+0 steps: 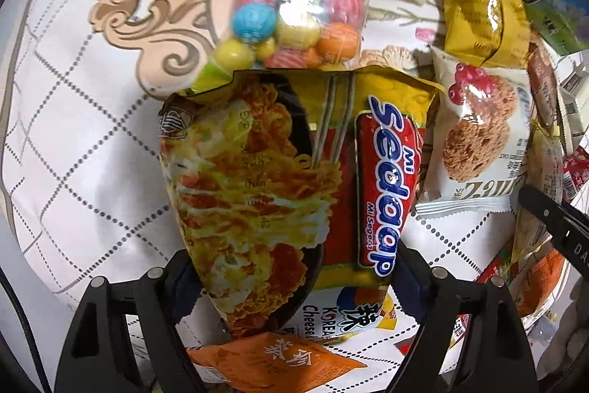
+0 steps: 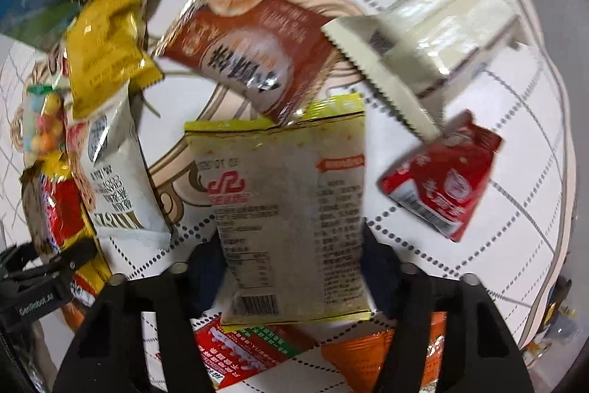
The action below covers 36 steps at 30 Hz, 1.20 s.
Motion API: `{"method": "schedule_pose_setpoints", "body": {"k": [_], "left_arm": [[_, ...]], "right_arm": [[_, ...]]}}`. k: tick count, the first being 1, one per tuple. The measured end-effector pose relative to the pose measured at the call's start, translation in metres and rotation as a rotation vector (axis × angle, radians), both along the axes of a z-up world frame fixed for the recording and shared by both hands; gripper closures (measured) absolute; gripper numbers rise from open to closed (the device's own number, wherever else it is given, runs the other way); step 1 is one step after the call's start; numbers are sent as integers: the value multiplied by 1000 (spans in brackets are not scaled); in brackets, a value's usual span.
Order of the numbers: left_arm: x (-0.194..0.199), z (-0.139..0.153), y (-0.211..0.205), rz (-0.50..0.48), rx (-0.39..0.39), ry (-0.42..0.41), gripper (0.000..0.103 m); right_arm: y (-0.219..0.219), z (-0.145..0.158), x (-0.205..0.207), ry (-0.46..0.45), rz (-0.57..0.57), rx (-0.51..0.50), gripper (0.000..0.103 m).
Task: Organize snacks
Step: 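Carry noodle pack with left tool while right tool carries bread bag into the box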
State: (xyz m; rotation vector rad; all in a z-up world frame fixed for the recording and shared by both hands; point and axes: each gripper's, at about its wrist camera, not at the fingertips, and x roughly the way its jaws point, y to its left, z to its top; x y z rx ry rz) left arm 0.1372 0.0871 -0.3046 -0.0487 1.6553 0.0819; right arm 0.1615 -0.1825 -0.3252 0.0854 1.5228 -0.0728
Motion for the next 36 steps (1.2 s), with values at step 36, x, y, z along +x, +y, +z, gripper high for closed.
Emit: {"method": "schedule_pose_setpoints", "body": {"k": [36], "left_arm": [[178,241,-63,-85,-151,-310,18]], "right_arm": [[8,260,77,-376,-10,244,56]]}}
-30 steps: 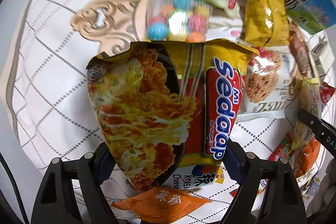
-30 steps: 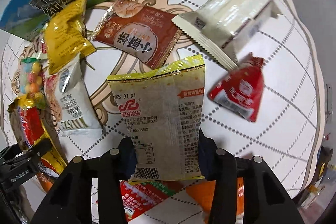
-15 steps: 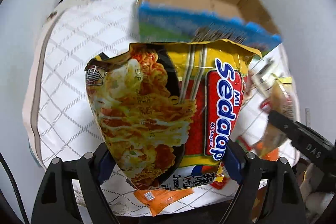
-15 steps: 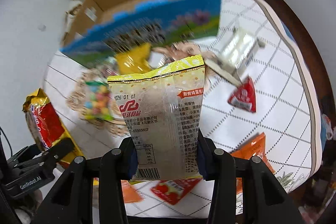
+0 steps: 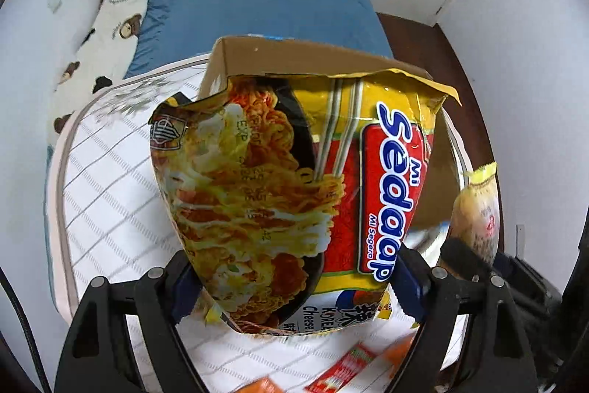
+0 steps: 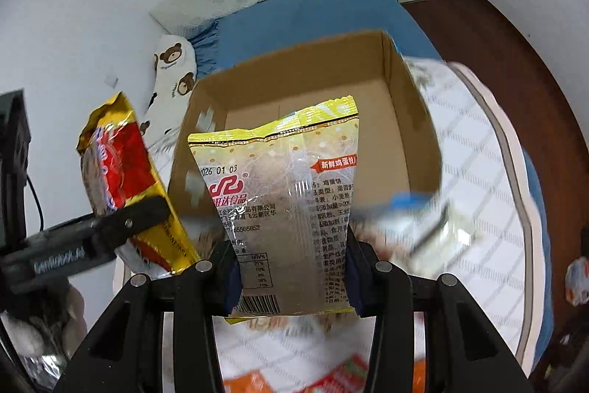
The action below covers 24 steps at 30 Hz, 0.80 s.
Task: Organize snacks
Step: 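Carry noodle pack with left tool while right tool carries bread bag into the box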
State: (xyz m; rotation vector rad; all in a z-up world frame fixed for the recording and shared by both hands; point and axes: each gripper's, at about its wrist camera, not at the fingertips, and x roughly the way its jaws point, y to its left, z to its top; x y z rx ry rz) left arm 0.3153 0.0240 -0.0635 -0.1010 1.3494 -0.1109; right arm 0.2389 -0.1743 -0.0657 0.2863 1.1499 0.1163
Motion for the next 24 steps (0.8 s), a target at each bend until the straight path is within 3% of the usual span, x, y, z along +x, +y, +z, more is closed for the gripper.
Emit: {"method": "schedule_pose_setpoints", "body": {"k": [8,18,19,20,22,24], "left_arm": [[106,-74,-12,-10,14,154,18],[163,-138,-28,-45,26,286,18],[166,-144,-29,-38,18,305,18],[169,-149,-29,-37,5,315,18],[172,-155,-30,-38,11,308,17],[175,-159,-31,-44,29,302,17]], "right_arm": [[-1,-49,117,94,33,-39,56],[-4,-116,203,162,76,-78,55],[-5,-123,211,177,78,-69,50],[-6,-130,218,189,81,-70,32],[-5,-139,224,198,89,-86,14],[-8,-146,228,204,89,-98,14]]}}
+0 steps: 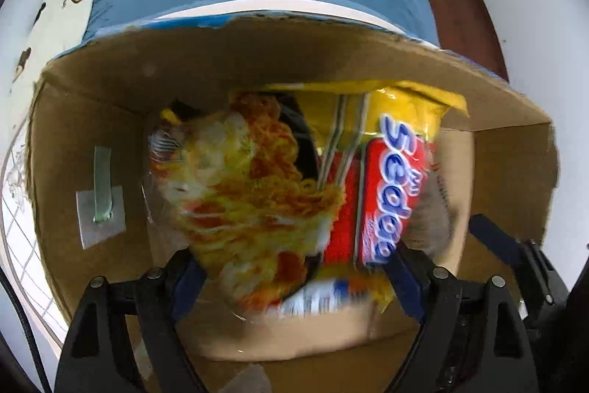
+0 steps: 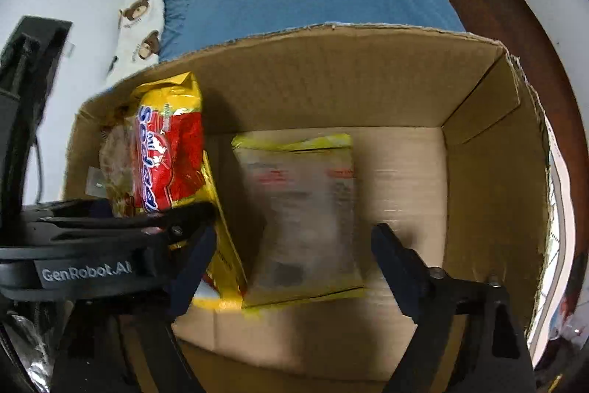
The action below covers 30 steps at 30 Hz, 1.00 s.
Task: Organize snacks
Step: 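Carry noodle pack with left tool while right tool carries bread bag into the box, then withdraw both tools from the box back toward the snacks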
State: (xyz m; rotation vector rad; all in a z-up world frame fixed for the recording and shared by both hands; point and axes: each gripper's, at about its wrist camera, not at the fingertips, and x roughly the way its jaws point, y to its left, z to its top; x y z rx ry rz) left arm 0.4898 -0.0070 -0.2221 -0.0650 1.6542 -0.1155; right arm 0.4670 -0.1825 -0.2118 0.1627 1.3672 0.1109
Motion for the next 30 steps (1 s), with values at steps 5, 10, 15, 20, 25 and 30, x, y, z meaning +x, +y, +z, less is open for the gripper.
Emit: {"method": "schedule_pose_setpoints", "body": {"k": [5,10,15,20,25,30], "left_arm": [[-2,6,0,3,-5,-31,17],[-17,26,11,23,2,-97,17],[-53,52,16,17,39,-194,17],[-87,78,33,14,58,-300,17],[-126,108,41,25,40,-382,17],[-155,134,38,8,52,-461,17]], "right_arm": [[-9,-9,-4,9,-24,-20,14],[-10,4,-22,-27,-38,-46,14],[-3,28,-47,-76,-44,-88,14],[-3,55,-89,-144,-57,-122,14],[0,82,-126,-229,-55,-170,14],[12,110,-156,-303,-34,-196,14]]}}
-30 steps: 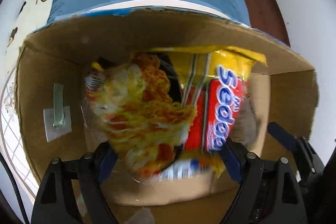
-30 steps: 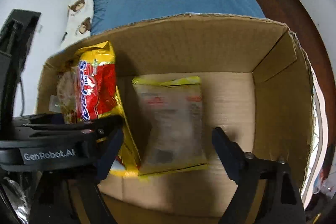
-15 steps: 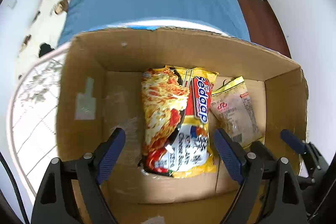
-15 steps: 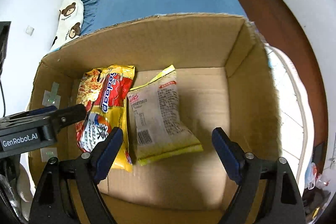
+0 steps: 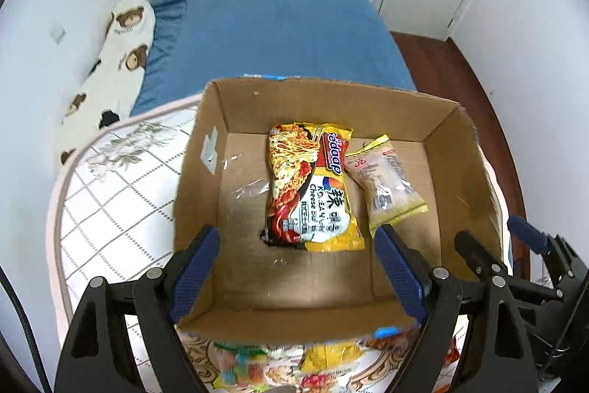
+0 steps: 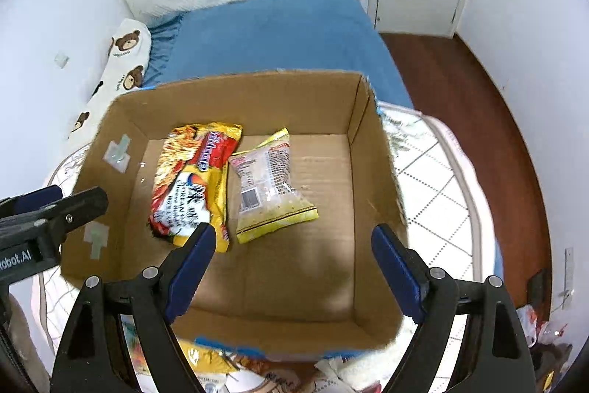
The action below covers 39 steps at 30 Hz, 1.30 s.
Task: Organize snacks
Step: 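Withdraw both tools from the box back toward the snacks, then grasp the orange packet with left tool while right tool grasps the red sachet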
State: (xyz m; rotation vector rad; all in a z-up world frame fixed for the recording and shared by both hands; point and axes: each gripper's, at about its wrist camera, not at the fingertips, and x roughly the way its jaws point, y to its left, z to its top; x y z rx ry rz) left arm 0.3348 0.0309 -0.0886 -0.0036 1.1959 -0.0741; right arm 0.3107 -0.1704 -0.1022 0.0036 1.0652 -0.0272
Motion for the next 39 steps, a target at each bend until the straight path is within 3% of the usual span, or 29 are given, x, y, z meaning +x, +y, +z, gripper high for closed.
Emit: {"method": "schedule_pose_setpoints", "body": {"k": [13,19,23,28,34,39], "left_arm": [[-80,52,6,-9,-36,-109,17],[-124,51,11,-40,-41,-101,17],[-167,23,10,-139,-3,-22,17],[-230,-47,4,-322,140,155,17],[-301,-132,6,-499,203,411,17],[-336,-178,-7,-643,312,512,17]], "right_arm": [[18,62,-81,-109,16,36,14],[12,56,-127,-49,-7,139,14],[5,18,-174,58,-44,213,14],[-6,-52,-229,251,-102,296,14],[-19,-111,-260,399,-163,367,14],[-19,-144,-268,470,-188,404,14]]}}
